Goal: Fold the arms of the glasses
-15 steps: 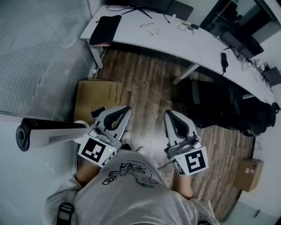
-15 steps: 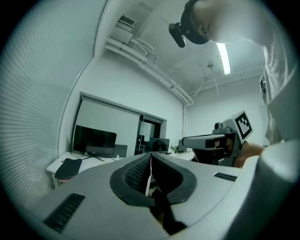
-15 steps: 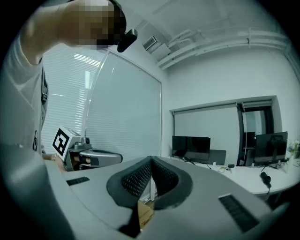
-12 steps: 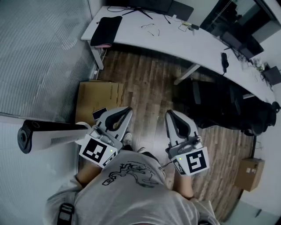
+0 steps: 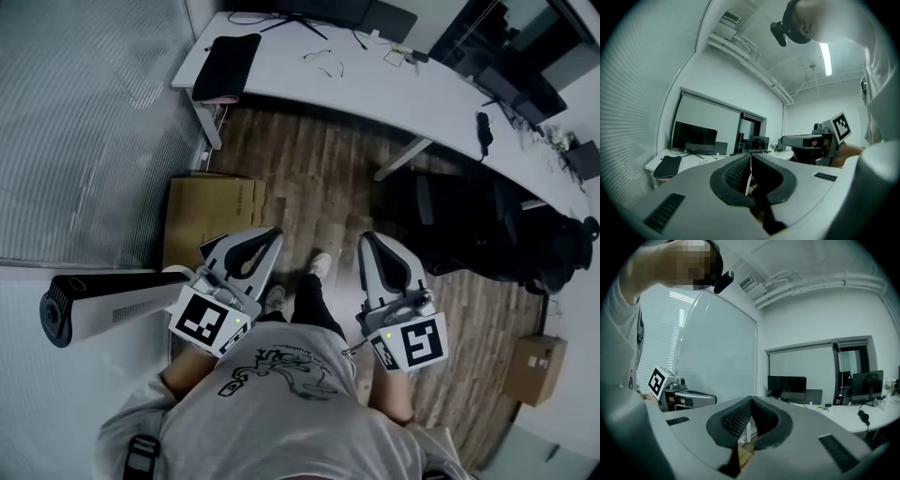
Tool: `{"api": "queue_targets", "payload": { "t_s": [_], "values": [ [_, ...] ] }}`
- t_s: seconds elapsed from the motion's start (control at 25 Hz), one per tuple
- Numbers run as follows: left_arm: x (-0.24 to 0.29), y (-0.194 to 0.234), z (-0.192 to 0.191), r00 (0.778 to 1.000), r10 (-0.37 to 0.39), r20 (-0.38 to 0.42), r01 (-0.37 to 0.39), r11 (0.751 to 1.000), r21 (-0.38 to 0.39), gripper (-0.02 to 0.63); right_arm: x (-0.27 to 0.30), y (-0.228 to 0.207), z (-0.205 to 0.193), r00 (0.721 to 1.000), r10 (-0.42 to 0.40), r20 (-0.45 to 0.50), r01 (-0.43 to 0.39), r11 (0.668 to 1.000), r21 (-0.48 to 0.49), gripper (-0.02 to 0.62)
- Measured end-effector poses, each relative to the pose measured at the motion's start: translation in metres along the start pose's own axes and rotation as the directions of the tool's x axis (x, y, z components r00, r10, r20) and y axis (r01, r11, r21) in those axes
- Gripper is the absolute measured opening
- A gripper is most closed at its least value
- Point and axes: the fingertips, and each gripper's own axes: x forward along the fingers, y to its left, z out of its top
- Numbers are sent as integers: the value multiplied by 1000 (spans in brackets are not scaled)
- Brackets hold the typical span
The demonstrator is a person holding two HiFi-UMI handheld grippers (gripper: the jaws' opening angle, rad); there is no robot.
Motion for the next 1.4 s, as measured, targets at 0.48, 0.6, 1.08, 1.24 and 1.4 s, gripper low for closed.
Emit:
{"api": "queue_targets", "payload": {
  "t_s": [0.48,0.6,1.08,1.24,1.4],
  "values": [
    [90,38,12,1000,22,17,-22,1000,-16,22,59,-86,4,1000,5,19,-5,1000,-9,9],
    [123,47,20,1000,22,15,-22,1000,-7,23,75,-116,10,1000,9,21,-9,1000,-10,9],
    [262,82,39,999,41,-7,-41,999,-4,22,136,-246,21,1000,20,20,-21,1000,5,9],
    [306,88,44,999,48,-22,-47,999,3,21,150,-286,22,1000,25,14,-26,1000,15,9],
    [348,89,50,998,50,-31,-50,999,15,21,160,-325,25,999,38,16,-39,999,18,9]
  ]
}}
